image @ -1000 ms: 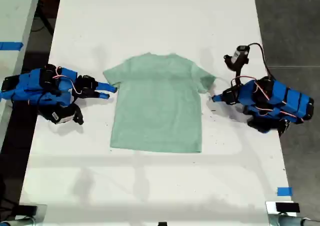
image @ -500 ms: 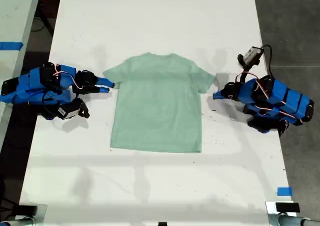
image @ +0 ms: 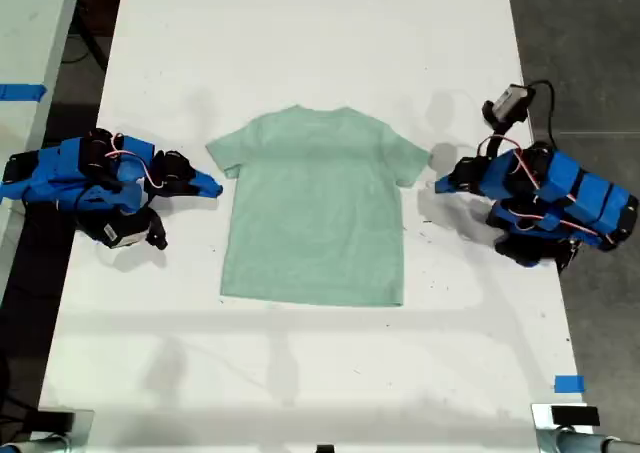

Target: Fold t shirt

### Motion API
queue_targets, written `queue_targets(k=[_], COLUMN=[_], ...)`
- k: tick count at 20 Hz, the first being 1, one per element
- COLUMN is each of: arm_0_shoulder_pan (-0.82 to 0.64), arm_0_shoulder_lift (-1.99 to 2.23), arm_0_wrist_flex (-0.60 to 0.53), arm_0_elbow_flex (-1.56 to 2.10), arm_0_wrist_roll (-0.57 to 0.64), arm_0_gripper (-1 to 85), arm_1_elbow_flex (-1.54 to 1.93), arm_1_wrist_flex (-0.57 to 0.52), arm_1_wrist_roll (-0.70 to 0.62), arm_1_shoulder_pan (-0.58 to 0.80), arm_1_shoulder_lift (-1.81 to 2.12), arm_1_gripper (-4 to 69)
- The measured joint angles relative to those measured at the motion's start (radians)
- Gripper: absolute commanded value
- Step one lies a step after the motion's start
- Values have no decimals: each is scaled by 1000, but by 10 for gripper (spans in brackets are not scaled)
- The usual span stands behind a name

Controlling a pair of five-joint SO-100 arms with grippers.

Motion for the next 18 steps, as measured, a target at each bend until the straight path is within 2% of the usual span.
queue_targets(k=[2,6,9,12,15,16,17,18], arm_0_shoulder_pan=[-2,-2,-2,-2,-2,-2,-2,-2], arm_0_shoulder_lift=[0,0,0,0,0,0,0,0], arm_0_wrist_flex=[0,0,6,6,6,6,6,6], arm_0_elbow_flex=[0,0,0,0,0,0,0,0], arm_0_wrist_roll=[0,0,0,0,0,0,0,0], arm_0_gripper=[0,0,0,0,0,0,0,0], arm_1_elbow_flex=[-227,-537,-566,-532,-495,-497,-499,-525], arm_1_wrist_flex=[35,46,-57,-229,-434,-494,-537,-554], arm_1_wrist_roll=[-124,-430,-569,-666,-729,-742,-758,-770], arm_1_shoulder_pan=[77,256,295,345,382,393,405,422], arm_1_shoulder_lift=[-298,-699,-865,-992,-1181,-1256,-1335,-1387], arm_1_gripper=[164,285,287,285,255,161,29,4])
